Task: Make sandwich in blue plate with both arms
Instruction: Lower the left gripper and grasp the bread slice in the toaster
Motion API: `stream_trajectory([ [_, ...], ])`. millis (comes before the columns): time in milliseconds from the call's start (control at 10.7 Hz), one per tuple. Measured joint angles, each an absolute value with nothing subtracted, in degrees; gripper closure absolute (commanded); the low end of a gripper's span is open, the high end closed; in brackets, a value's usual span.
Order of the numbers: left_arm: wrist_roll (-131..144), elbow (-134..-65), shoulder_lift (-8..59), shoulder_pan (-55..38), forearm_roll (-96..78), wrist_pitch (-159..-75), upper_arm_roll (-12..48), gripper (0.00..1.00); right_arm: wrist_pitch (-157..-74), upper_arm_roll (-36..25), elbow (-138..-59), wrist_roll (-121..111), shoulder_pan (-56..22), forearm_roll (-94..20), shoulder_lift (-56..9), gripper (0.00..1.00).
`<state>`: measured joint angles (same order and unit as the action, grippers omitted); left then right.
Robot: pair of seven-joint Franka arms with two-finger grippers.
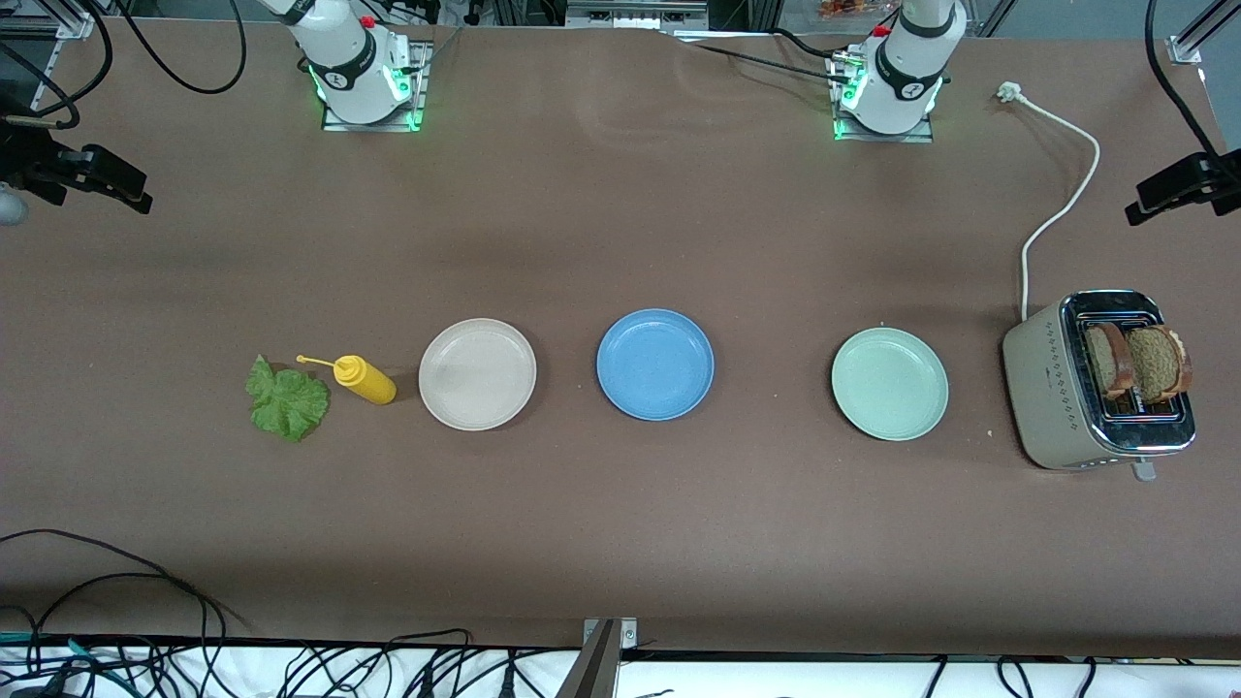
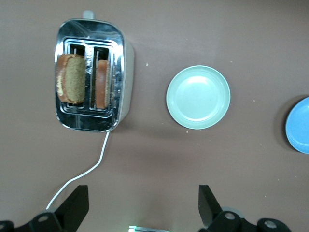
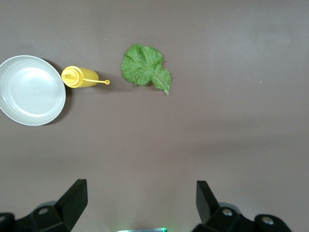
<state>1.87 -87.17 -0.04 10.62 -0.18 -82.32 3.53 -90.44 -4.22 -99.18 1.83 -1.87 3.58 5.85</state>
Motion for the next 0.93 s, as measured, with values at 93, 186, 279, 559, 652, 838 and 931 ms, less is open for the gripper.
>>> stream_trajectory([
  [93,1.85,-87.17,0.06,11.65,-0.18,-82.32,3.48,0.00,-90.44,-4.23,-99.17,1.83,-1.87,3.58,5.85,0.00],
  [186,1.84,-87.18,0.47,12.28,-0.17,-83.01,3.33,0.00,-90.44,-4.23,-99.17,1.83,-1.87,3.58,5.85,0.00],
  [279,1.64,-87.20,1.41,12.79,-0.16,-84.47,3.06,0.00,-90.44,-4.23,-99.14,1.83,-1.87,3.59,5.85,0.00],
  [559,0.75,-87.22,5.54,13.81,-0.16,-87.73,2.88,0.00,-90.26,-4.23,-98.88,1.83,-1.87,3.59,5.83,0.00],
  [652,0.56,-87.25,6.55,14.03,-0.16,-88.52,2.88,0.00,-90.08,-4.23,-98.86,1.83,-1.87,3.59,5.83,0.00],
  [838,-0.01,-87.68,8.35,14.39,-0.11,-89.85,2.88,0.00,-89.60,-4.23,-98.83,1.83,-1.87,3.59,5.83,0.00],
  [931,-0.46,-88.61,9.22,14.41,1.42,-91.94,2.91,0.00,-89.51,-4.23,-98.82,1.83,-1.87,3.59,5.82,0.00],
])
